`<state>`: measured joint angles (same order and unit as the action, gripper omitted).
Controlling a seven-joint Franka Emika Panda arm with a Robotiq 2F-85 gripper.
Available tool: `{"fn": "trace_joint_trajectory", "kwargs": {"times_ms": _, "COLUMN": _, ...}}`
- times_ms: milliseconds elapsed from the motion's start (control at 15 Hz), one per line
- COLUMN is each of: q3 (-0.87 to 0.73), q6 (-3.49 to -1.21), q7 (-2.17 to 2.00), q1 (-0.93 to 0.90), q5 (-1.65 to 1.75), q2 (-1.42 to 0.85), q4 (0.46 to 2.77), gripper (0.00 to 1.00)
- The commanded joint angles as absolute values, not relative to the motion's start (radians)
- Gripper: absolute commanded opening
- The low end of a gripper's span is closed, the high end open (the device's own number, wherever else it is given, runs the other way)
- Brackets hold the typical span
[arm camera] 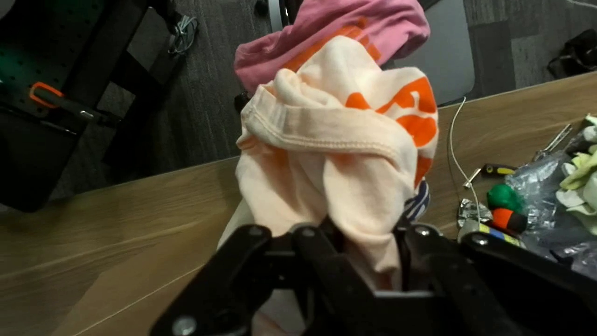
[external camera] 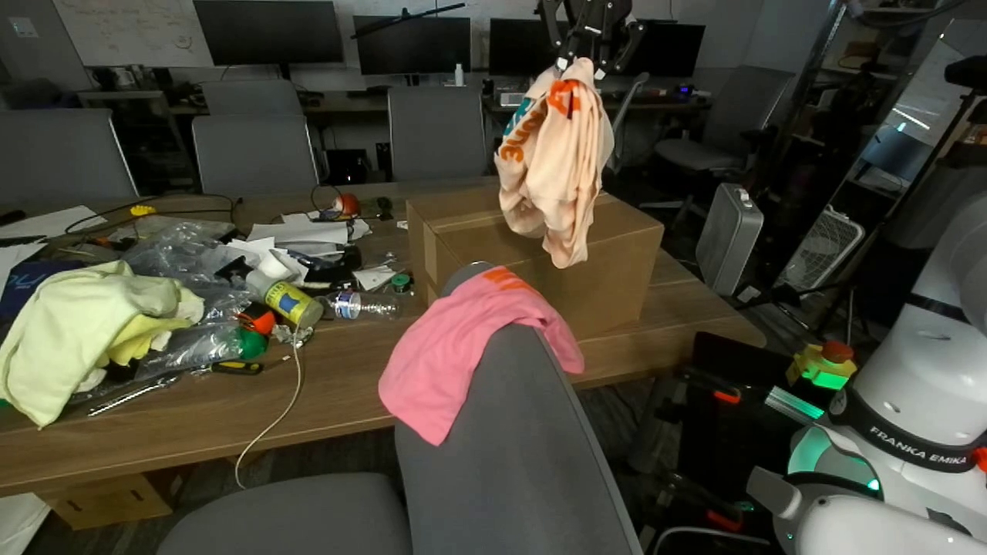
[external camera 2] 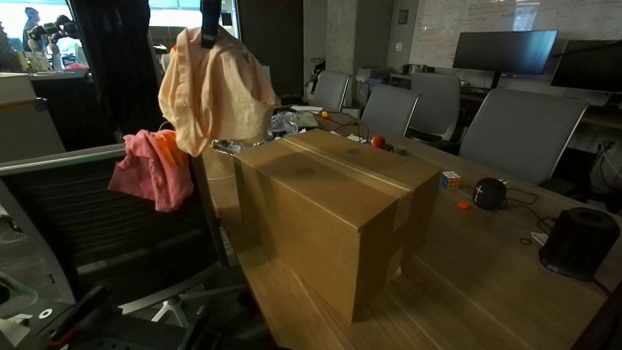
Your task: Move the shirts to the top of the box one at a time
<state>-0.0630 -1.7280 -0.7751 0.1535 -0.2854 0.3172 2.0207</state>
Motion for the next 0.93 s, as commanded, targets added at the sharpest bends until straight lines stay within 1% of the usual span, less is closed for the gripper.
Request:
{"fn": "trace_joint_trajectory", "kwargs": {"times_ms": 0, "q3": -0.057, "q6": -1.775, "q7": -0.837, "q1": 0.161, "q5": -0.3, "q2": 0.304, "q4": 2.014, "gripper": 0.05}}
{"fn": "trace_joint_trajectory", "kwargs": {"times_ms": 467, "q3": -0.046, "q6": -1.857, "q7": -0.965, "q1": 0.16, "q5": -0.266, "q2": 0.215, "q4": 1.909, "gripper": 0.05}}
{"fn": "trace_joint_trajectory", "kwargs": {"times_ms": 600, "q3": -0.054, "q6": -1.928, "q7": -1.04, "q1": 0.173, "q5": -0.242, "q2": 0.205, "q4": 1.899, "gripper": 0.05}}
{"fn": "trace_joint_trajectory", "kwargs": {"times_ms": 867, "q3": -0.085, "q6": -1.992, "q7": -1.17, "q1": 0.21, "q5": -0.14, "q2": 0.211, "q4": 1.891, "gripper": 0.05}}
